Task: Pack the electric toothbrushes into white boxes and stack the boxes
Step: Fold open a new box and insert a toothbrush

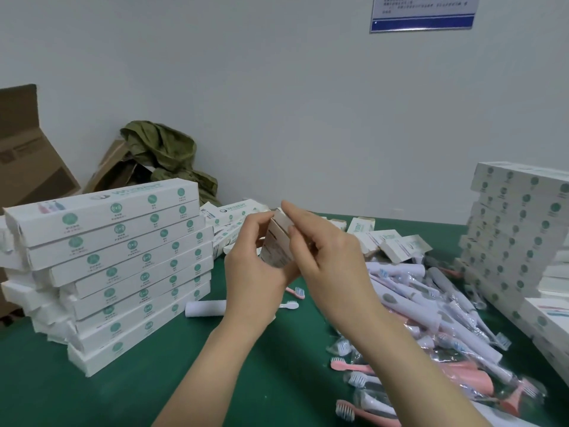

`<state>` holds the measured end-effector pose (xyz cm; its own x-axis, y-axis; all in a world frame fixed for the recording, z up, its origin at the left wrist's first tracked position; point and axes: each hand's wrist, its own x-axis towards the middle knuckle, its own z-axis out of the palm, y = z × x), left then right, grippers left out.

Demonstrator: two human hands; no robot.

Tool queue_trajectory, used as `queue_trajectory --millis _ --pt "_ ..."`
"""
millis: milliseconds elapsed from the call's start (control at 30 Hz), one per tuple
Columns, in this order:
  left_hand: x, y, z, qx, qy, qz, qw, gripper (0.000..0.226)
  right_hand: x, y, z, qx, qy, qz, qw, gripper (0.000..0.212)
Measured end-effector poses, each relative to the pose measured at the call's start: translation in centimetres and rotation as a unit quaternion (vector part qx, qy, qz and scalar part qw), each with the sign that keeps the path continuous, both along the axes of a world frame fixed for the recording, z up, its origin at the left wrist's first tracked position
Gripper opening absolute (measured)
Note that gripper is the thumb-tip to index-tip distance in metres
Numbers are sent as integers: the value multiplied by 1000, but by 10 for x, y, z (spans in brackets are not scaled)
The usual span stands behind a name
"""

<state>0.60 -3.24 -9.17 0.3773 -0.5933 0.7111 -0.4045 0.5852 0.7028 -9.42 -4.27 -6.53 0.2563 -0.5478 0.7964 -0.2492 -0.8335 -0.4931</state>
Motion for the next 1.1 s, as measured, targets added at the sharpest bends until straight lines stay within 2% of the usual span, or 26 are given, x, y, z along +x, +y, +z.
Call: queue_trajectory --millis 200,333,467,567,667,733,833,900,967,1000,1033,1100 --pt "1 2 -2 10 -13 22 1000 42 2 -4 -5 -20 16 -31 999 39" --pt "0 4 0 4 -2 31 999 42 2 -1 -5 -50 61 -51 996 39" --pt "1 5 2 -8 59 28 998 25 9 4 -11 -30 122 -26 992 48" --pt "2 5 0 -8 60 43 997 26 12 3 -18 -78 140 -49 986 50" --pt "-1 6 -3 -8 66 51 997 36 11 1 -21 -113 141 -77 981 46" --pt "-3 6 -4 -12 96 39 995 28 12 0 -20 -126 144 -63 980 43" --pt "-3 7 -2 -36 106 14 994 29 9 3 -12 -13 72 54 996 43" --pt "1 9 1 -48 64 9 997 44 2 2 -5 84 -68 113 988 34" --pt "7 11 4 -70 90 -21 993 54 -7 -8 -2 166 -166 85 968 21" --pt "11 12 5 -86 124 -42 988 56 -12 -13 -1 205 -157 42 965 18" --pt "15 12 6 -107 154 -54 981 56 -18 -19 -2 242 -112 -16 964 18" --pt "22 12 8 -143 186 -54 971 46 -27 -34 -10 330 -3 -96 939 36"
